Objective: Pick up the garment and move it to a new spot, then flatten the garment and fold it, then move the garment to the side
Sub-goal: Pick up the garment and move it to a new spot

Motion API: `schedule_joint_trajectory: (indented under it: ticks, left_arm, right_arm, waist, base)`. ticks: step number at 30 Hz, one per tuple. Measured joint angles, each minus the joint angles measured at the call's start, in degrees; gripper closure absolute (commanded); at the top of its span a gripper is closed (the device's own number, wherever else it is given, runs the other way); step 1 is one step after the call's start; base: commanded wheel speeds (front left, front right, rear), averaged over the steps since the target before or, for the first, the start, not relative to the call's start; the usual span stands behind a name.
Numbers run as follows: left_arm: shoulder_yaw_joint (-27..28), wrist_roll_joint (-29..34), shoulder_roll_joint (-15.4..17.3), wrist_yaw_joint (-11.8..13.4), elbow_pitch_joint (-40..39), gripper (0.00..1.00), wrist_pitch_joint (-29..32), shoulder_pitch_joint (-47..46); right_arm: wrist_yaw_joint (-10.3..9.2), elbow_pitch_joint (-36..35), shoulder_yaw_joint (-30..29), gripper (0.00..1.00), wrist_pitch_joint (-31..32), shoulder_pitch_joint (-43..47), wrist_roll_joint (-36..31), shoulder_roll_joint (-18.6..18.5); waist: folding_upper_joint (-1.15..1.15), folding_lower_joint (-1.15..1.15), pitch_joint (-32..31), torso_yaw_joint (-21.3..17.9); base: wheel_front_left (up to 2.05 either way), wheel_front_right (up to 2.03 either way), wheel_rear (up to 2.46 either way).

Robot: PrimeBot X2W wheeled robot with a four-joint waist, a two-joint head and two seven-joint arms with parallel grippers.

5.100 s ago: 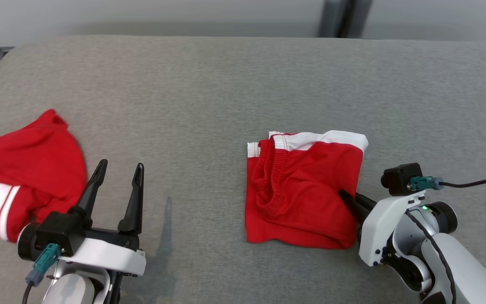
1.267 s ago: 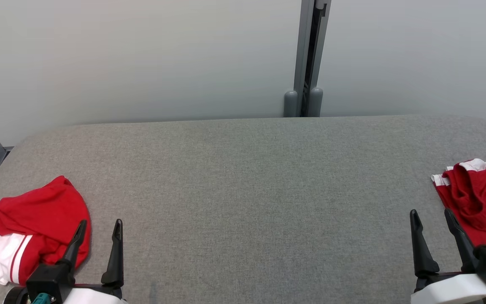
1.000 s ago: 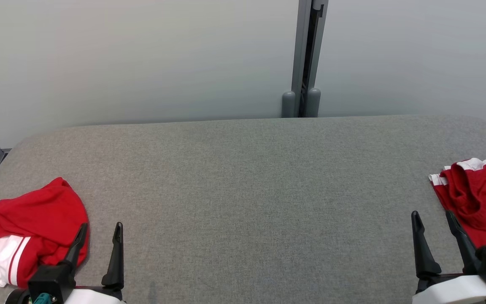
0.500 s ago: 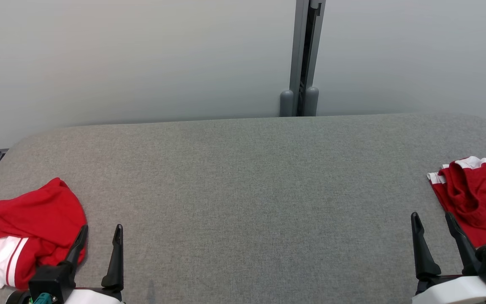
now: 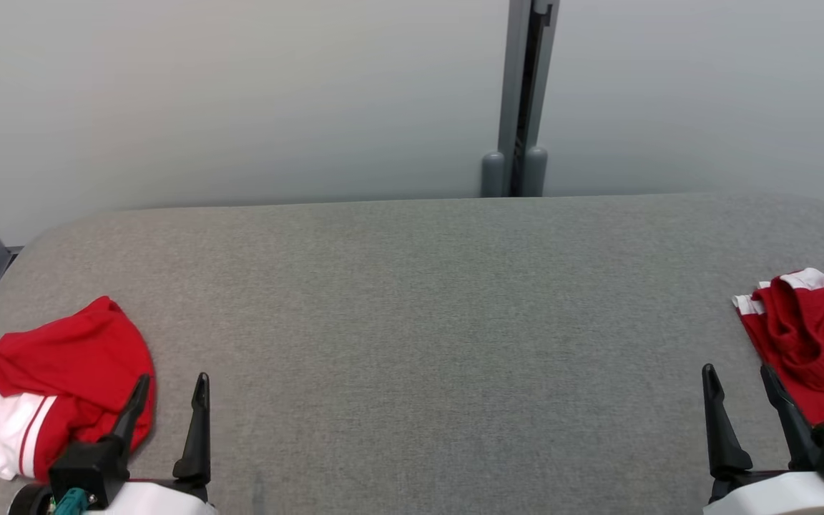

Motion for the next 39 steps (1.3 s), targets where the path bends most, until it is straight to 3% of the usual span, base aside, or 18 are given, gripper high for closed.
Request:
schedule_joint_trajectory:
  ticks: [7,24,28,39]
  left_arm:
    - [0.88,-0.19,-0.11,-0.08,-0.24,0.0,-0.23,-2.08]
    - [3.83,-0.86,-0.2,-0.25,-1.46,0.0,-0.7,-2.55]
    - [4.28,-0.98,-0.25,-0.66,-1.52,0.0,-0.71,-2.41]
    - [4.83,-0.9,-0.6,-0.77,-1.55,0.0,-0.73,-2.42]
  right_arm:
    - [0.0,-2.3,1.98,0.0,0.07,-0.08,-0.02,-0.01]
    - [0.0,-2.76,5.95,0.0,-0.08,-1.42,1.34,0.03]
    - [0.0,-2.2,6.2,0.0,-0.25,-1.56,1.35,0.03]
    - [0.0,-1.55,6.28,0.0,-0.58,-2.04,1.42,0.02]
  waist:
    - [0.0,0.0,0.19,5.22]
    - [0.0,0.0,0.79,24.81]
    - [0.0,0.0,0.93,26.69]
    - [0.0,0.0,0.98,26.87]
  base:
    - [0.0,0.0,0.0]
    - [0.0,0.0,0.0]
    - [0.0,0.0,0.0]
    - [0.0,0.0,0.0]
